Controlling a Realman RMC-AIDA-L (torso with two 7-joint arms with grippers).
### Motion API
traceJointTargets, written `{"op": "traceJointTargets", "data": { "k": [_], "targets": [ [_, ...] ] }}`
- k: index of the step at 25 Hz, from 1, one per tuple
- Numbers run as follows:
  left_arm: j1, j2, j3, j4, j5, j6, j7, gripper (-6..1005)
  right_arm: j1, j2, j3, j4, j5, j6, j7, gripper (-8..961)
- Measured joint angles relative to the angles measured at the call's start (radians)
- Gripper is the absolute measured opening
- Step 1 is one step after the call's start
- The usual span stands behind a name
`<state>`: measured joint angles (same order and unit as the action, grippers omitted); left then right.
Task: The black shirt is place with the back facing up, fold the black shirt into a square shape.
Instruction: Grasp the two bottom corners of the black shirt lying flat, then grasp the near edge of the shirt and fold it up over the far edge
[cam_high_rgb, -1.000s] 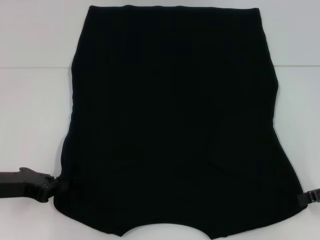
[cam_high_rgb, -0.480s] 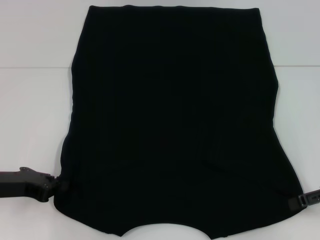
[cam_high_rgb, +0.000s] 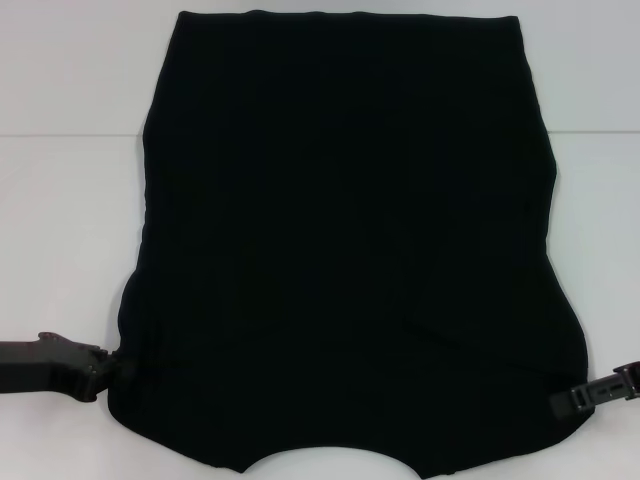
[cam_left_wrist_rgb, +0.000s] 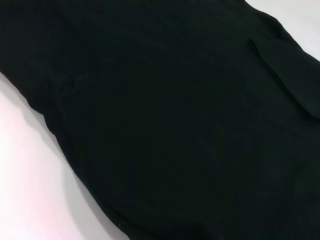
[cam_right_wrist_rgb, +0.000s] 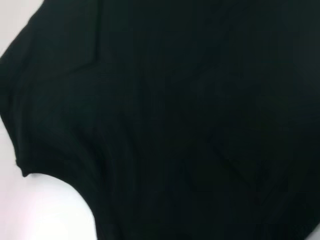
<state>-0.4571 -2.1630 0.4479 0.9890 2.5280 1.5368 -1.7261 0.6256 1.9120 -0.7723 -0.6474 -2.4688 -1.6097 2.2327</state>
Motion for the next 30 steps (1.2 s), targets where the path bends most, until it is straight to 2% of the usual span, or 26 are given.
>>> {"op": "traceJointTargets", "data": {
  "k": [8,14,19,25,30],
  "targets": [
    [0.0,0.0,0.0,-0.006,0.0,-0.015,0.003,20,0.016,0.009,0.002,0.0,-0.001,-0.002,0.0,924],
    [0.0,0.0,0.0,-0.006,0.0,-0.016,0.004,21,0.017,0.011,0.001,-0.005,-0.001,0.0,-0.003,820],
    [0.0,0.0,0.0,-0.006,0.0,-0.017,0.004,21,0.005,0.031,0.003,-0.058,-0.001,-0.006,-0.003,578],
    [-0.004,0.0,0.0,-0.006,0.0,-0.018,0.004,21,-0.002,0.033,0.001,-0.064,-0.001,-0.007,0.003,335],
    [-0.006,0.001,0.0,-0.006,0.0,-0.023,0.007,21,-0.006,0.033,-0.001,-0.065,-0.001,-0.004,0.006,183]
  ]
}}
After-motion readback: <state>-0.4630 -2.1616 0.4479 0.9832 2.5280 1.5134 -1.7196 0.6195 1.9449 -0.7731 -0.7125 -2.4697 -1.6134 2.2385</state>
